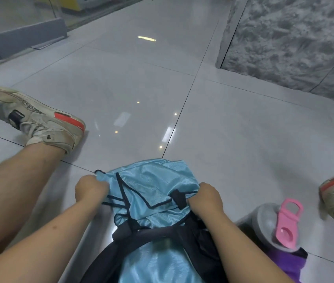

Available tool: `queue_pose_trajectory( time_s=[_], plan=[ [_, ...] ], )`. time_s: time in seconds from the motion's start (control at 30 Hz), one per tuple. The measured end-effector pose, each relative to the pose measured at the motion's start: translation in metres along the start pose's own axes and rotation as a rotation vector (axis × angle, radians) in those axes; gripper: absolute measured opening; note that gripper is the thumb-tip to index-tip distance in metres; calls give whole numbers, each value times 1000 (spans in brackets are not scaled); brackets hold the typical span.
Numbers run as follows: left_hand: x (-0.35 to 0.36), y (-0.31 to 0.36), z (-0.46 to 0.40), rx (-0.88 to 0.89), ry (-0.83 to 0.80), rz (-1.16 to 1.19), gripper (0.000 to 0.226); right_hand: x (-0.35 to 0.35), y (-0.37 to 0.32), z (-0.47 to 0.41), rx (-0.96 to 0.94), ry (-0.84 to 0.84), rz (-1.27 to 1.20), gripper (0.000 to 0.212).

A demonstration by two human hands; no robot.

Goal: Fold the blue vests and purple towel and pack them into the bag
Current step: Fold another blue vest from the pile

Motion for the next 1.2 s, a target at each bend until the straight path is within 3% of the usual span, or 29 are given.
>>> queue_pose_trajectory(
  time_s=[0.17,0.23,0.33,0.4,0.5,0.6,0.73,0.8,0.9,1.13,1.2],
  plan=[
    [-2,36,19,117,-78,271,23,-13,-6,8,-18,23,-82,17],
    [-5,54,23,171,-139,373,30,-19,-11,12,-32,52,-112,28],
    [-14,85,32,245,-242,461,20,-32,-26,25,-123,94,-193,50],
    [-21,105,40,275,-285,529,28,-42,-45,41,-249,47,-281,52],
    [-34,141,66,345,-376,643,30,-47,-77,79,-434,-164,-316,61],
    [-41,179,96,427,-467,708,24,-48,-100,106,-526,-252,-364,44],
    [-63,210,123,492,-532,788,45,-79,-108,113,-480,5,-497,2],
    [-72,217,128,506,-540,818,30,-93,-107,115,-492,44,-543,18],
    [-81,220,133,501,-568,879,16,-111,-109,124,-513,10,-575,23],
    [-97,228,143,527,-640,1088,18,-141,-123,137,-586,-27,-625,23],
    [-102,229,144,510,-641,1184,31,-154,-125,143,-591,-16,-663,33]
  ],
)
Point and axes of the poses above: each hand's wrist, its own z-axis away from the middle knuckle, its own x-axis out of the palm, y = z × x, the point moved 5 cm from there along -z, towards the middle knuckle, and after that the axes turned 10 degrees about x, right-handed, at the moved point
